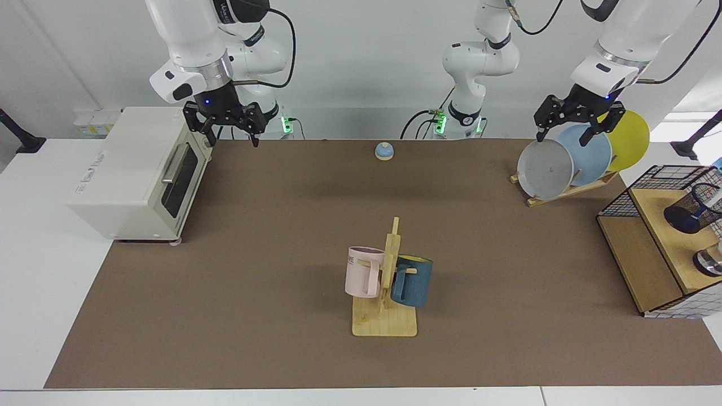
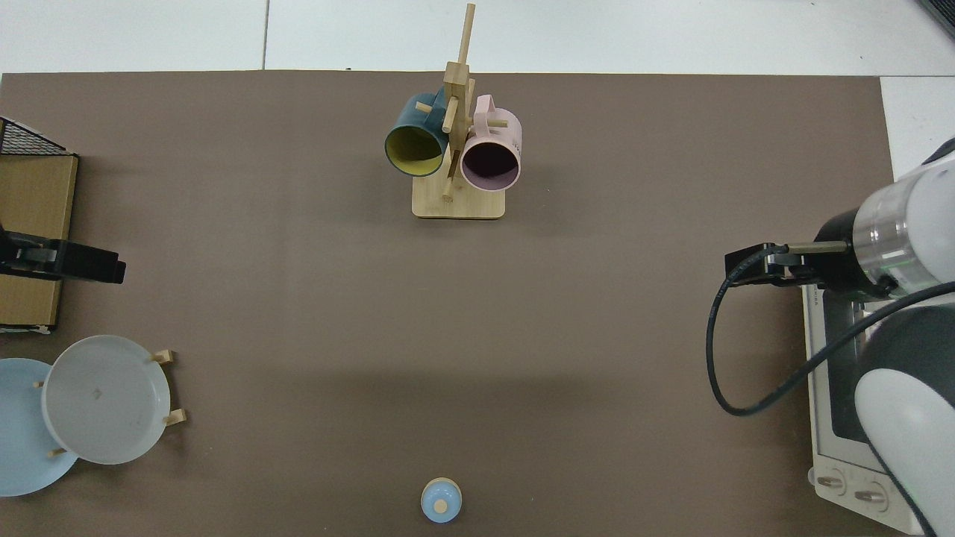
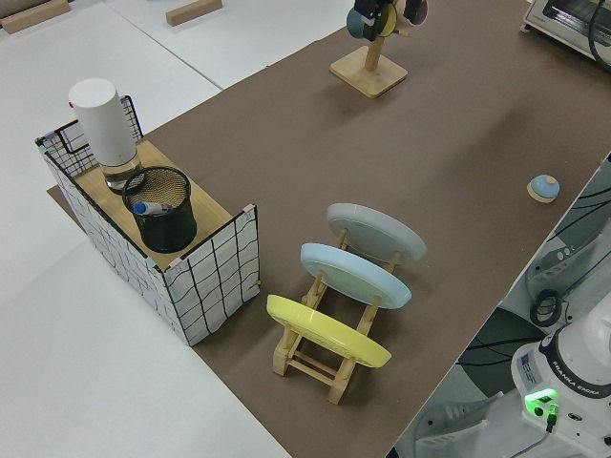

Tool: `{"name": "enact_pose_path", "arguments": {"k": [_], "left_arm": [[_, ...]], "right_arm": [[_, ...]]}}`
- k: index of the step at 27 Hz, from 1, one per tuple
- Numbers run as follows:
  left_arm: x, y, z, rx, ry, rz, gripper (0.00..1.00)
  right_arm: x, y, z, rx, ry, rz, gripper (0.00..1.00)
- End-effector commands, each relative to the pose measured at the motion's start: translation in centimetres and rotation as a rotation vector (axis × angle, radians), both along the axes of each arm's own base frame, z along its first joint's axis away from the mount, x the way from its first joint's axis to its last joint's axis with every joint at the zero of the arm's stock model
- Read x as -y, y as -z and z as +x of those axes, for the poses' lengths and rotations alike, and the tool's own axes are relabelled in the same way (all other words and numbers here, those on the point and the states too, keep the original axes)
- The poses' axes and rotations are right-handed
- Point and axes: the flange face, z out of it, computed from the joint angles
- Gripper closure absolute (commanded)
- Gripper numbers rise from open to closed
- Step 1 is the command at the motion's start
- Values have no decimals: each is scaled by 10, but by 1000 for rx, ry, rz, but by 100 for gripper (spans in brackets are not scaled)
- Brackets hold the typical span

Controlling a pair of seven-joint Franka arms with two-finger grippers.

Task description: Put markers into pen holder

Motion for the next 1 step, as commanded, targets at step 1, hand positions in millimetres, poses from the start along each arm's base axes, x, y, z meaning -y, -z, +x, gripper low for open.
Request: {"name": "enact_pose_path", "arguments": {"k": [1], "left_arm": [[3,-5,1,-12,-11,-4,0]], "right_arm": [[3,0,-2,3,-11,8,0]]}}
